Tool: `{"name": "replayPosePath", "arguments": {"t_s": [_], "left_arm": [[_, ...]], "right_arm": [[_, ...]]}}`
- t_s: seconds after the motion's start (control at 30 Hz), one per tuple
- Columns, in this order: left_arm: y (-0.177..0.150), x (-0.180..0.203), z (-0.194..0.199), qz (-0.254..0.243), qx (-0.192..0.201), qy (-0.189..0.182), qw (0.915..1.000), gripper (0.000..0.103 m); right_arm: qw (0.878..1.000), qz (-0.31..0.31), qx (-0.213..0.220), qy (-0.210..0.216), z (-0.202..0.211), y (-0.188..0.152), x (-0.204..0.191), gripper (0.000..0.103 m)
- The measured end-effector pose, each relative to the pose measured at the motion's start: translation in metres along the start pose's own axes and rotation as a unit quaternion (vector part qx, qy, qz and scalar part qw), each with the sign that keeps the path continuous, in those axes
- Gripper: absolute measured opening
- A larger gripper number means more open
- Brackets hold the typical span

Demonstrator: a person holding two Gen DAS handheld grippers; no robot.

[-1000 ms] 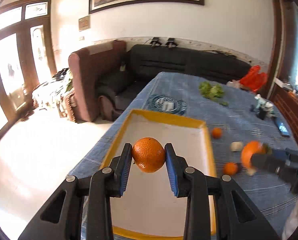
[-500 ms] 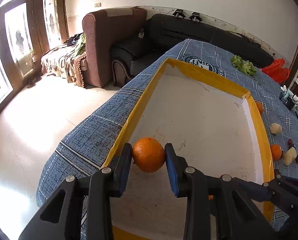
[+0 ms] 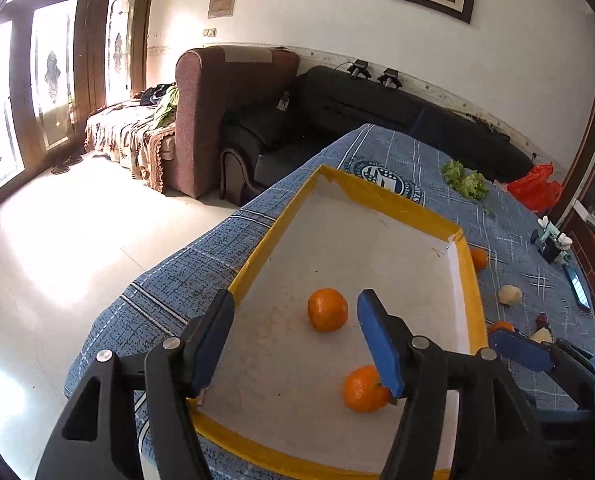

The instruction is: Organize fruits

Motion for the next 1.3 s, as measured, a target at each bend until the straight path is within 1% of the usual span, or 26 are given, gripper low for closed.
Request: {"name": "replayPosePath", "arguments": {"t_s": [0.1,0.17,0.2,0.27,0.37,0.43,0.47,0.53,0.6,0.7,0.73,0.83,1.03,1.17,1.3], "left_arm": [[0.001,0.008,0.018,-0.005,0.023,-0.007,0.9997,0.066],[0.003,0.011,0.027,-0.007,0.035,-0.008,0.9993,0.070],[0.004,0.010,0.032,-0.005,0.038,-0.008,0.9992,0.070],[0.004,0.005,0.040,0.007,0.040,-0.010,0.9991,0.070],[0.004,-0.011,0.052,0.030,0.041,-0.002,0.9987,0.072],[0.005,-0.023,0.060,0.041,0.047,0.004,0.9981,0.073],[0.006,-0.029,0.062,0.046,0.051,0.010,0.9976,0.076],[0.009,-0.042,0.064,0.061,0.053,0.020,0.9966,0.076],[0.011,-0.050,0.063,0.075,0.052,0.015,0.9958,0.076],[0.013,-0.056,0.067,0.079,0.061,0.009,0.9950,0.076],[0.013,-0.058,0.068,0.079,0.065,0.007,0.9947,0.076],[0.010,-0.067,0.065,0.093,0.068,0.001,0.9933,0.076],[0.007,-0.077,0.050,0.109,0.064,-0.010,0.9920,0.076],[0.007,-0.079,0.042,0.109,0.064,-0.021,0.9917,0.076],[0.006,-0.080,0.027,0.112,0.059,-0.030,0.9915,0.076]], "right_arm": [[0.999,-0.027,0.014,-0.017,0.014,-0.003,0.023,0.068],[0.999,-0.039,0.015,-0.034,0.019,-0.009,0.037,0.068],[0.998,-0.044,0.013,-0.041,0.022,-0.012,0.044,0.068],[0.997,-0.051,0.007,-0.050,0.029,-0.023,0.056,0.068],[0.997,-0.043,0.006,-0.061,0.040,-0.038,0.063,0.068],[0.997,-0.047,-0.012,-0.068,0.036,-0.049,0.066,0.068],[0.996,-0.053,-0.025,-0.063,0.031,-0.052,0.068,0.068],[0.996,-0.062,-0.050,-0.041,0.016,-0.056,0.062,0.068],[0.996,-0.062,-0.058,-0.031,0.004,-0.057,0.055,0.068],[0.995,-0.069,-0.069,-0.002,-0.011,-0.056,0.039,0.068],[0.995,-0.066,-0.072,0.007,-0.015,-0.056,0.032,0.071],[0.997,-0.031,-0.075,-0.010,-0.022,-0.055,0.018,0.071],[0.996,-0.019,-0.085,-0.009,-0.033,-0.050,0.006,0.071],[0.996,-0.022,-0.091,-0.005,-0.034,-0.051,0.009,0.071],[0.996,-0.014,-0.089,-0.007,-0.025,-0.049,0.016,0.071]]}}
Point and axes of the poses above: each gripper's, at about its wrist camera, not at the fingertips, and z roughly against the way its jaws point, x to its right, y to its top, the point moved 7 cm from there along -z, roughly the way its jaws point, and after that the axes turned 4 degrees about x, right-handed, at the moved point
